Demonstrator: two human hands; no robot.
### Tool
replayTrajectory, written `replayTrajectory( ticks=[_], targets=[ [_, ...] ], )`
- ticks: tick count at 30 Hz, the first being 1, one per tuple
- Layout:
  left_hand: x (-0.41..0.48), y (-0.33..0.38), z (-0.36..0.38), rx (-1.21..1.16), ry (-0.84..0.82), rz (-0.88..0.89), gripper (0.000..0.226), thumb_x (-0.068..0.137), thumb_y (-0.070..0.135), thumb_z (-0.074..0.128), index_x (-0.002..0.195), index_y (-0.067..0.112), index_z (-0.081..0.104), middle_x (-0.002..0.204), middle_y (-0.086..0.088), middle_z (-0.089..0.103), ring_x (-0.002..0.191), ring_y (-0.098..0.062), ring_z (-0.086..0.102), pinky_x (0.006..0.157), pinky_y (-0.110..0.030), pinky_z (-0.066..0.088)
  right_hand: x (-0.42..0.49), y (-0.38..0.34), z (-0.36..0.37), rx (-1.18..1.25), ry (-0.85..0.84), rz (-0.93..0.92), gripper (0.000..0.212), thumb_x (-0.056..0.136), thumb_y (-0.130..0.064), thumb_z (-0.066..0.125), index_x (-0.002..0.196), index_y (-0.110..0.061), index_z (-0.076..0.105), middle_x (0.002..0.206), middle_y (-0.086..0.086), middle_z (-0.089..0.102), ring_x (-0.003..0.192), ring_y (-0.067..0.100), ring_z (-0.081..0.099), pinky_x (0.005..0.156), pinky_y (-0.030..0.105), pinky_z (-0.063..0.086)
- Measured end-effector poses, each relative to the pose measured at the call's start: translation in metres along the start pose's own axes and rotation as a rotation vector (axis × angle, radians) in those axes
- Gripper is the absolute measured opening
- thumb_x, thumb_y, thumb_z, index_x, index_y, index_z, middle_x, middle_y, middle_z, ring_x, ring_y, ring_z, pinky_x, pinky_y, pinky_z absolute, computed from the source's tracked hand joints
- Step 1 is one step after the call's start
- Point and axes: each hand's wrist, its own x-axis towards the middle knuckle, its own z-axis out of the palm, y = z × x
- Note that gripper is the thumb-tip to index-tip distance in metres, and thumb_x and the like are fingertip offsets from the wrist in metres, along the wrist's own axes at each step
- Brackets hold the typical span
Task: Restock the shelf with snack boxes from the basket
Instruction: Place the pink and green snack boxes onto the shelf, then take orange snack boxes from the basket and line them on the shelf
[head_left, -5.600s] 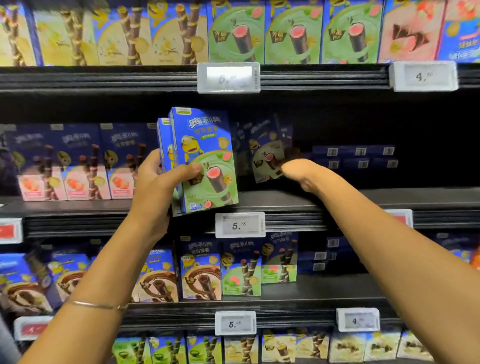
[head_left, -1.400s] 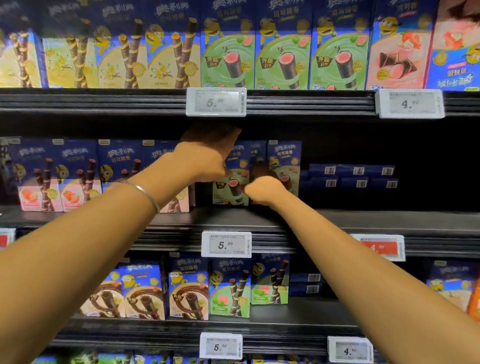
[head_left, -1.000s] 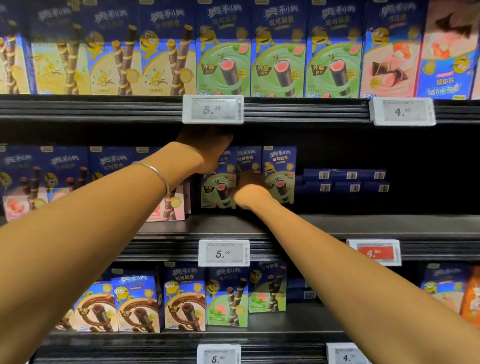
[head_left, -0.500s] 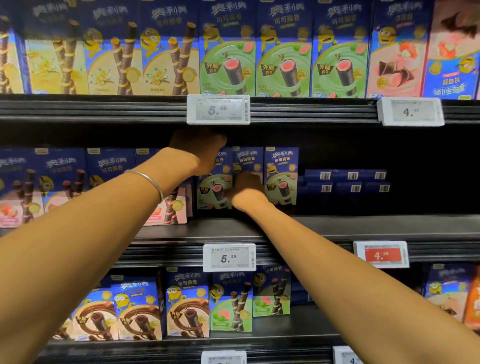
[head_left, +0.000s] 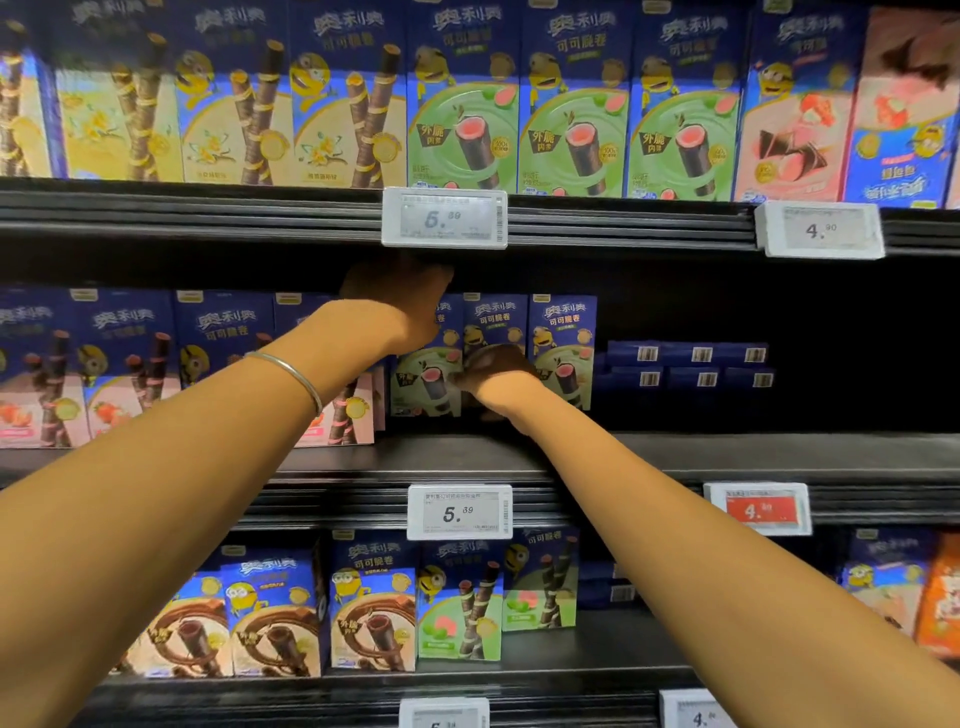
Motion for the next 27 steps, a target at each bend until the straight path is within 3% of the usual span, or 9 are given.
replayTrajectory(
  ticks=[3,7,12,15,17,20,22,27],
  targets=[
    [-0.009,0.006,-0.005,-0.146,0.012,-0.02,0.05,0.096,0.026,0.067,0.144,0.022,0.057,0.152,-0.014,0.054,0.136,-0.041,0.053,0.107,-0.049,0.053,-0.016,0.002,-0.014,0.311,0.019,0.103,0.04,0.096,-0.033,0.066,0.126,-0.007,0.061,0.124,0.012,0.064,0.105,0.031,0.065,0.076,0.038,0.061],
    [-0.042,0.015,-0.007,-0.53,0.056,-0.064,0.048,0.098,0.03,0.065,0.145,0.031,0.059,0.148,-0.007,0.061,0.128,-0.034,0.059,0.105,-0.041,0.051,-0.037,0.009,-0.036,0.556,-0.033,0.211,0.033,0.104,-0.021,0.046,0.13,-0.004,0.056,0.13,0.016,0.063,0.117,0.029,0.062,0.078,0.035,0.056],
    [-0.093,0.033,-0.006,-0.713,0.263,-0.045,0.042,0.101,0.032,0.068,0.141,0.02,0.065,0.137,-0.002,0.07,0.128,-0.018,0.063,0.109,-0.039,0.051,-0.088,0.019,-0.071,0.664,0.008,0.11,0.044,0.103,-0.04,0.05,0.137,-0.011,0.054,0.132,0.01,0.063,0.114,0.023,0.066,0.08,0.037,0.058],
    [-0.137,0.05,-0.001,-0.964,0.345,-0.098,0.033,0.103,0.019,0.068,0.136,0.013,0.067,0.132,-0.002,0.072,0.126,-0.011,0.066,0.108,-0.038,0.054,-0.137,0.035,-0.089,0.765,-0.001,0.023,0.042,0.103,-0.047,0.049,0.125,-0.013,0.061,0.124,0.009,0.07,0.108,0.019,0.071,0.09,0.039,0.06],
    [-0.174,0.069,0.005,-1.184,0.376,-0.178,0.026,0.104,0.017,0.064,0.129,0.013,0.067,0.127,-0.004,0.074,0.122,-0.014,0.07,0.098,-0.038,0.061,-0.174,0.057,-0.094,0.84,-0.013,-0.04,0.043,0.103,-0.047,0.049,0.122,-0.012,0.062,0.12,0.009,0.073,0.108,0.018,0.072,0.091,0.04,0.06],
    [-0.234,0.106,0.018,-1.637,0.268,-0.379,0.023,0.104,0.027,0.055,0.122,0.018,0.067,0.121,-0.008,0.078,0.115,-0.024,0.075,0.076,-0.031,0.065,-0.228,0.105,-0.088,0.945,-0.078,-0.053,0.048,0.102,-0.048,0.045,0.123,-0.009,0.061,0.118,0.013,0.073,0.112,0.025,0.071,0.089,0.04,0.06],
    [-0.278,0.133,0.037,-1.8,0.17,-0.524,0.028,0.104,0.031,0.05,0.121,0.018,0.067,0.119,-0.009,0.079,0.111,-0.025,0.077,0.07,-0.027,0.065,-0.263,0.146,-0.07,0.979,-0.147,0.037,0.05,0.101,-0.048,0.043,0.124,-0.008,0.061,0.117,0.015,0.073,0.112,0.03,0.07,0.087,0.04,0.06],
    [-0.4,0.201,0.107,-1.82,-0.193,-0.979,0.027,0.101,0.035,0.053,0.115,0.02,0.071,0.111,-0.009,0.081,0.094,-0.021,0.079,0.065,-0.03,0.063,-0.343,0.248,0.001,0.874,-0.284,0.527,0.047,0.095,-0.051,0.046,0.113,-0.011,0.064,0.116,0.017,0.073,0.102,0.027,0.072,0.085,0.04,0.057]
  ],
)
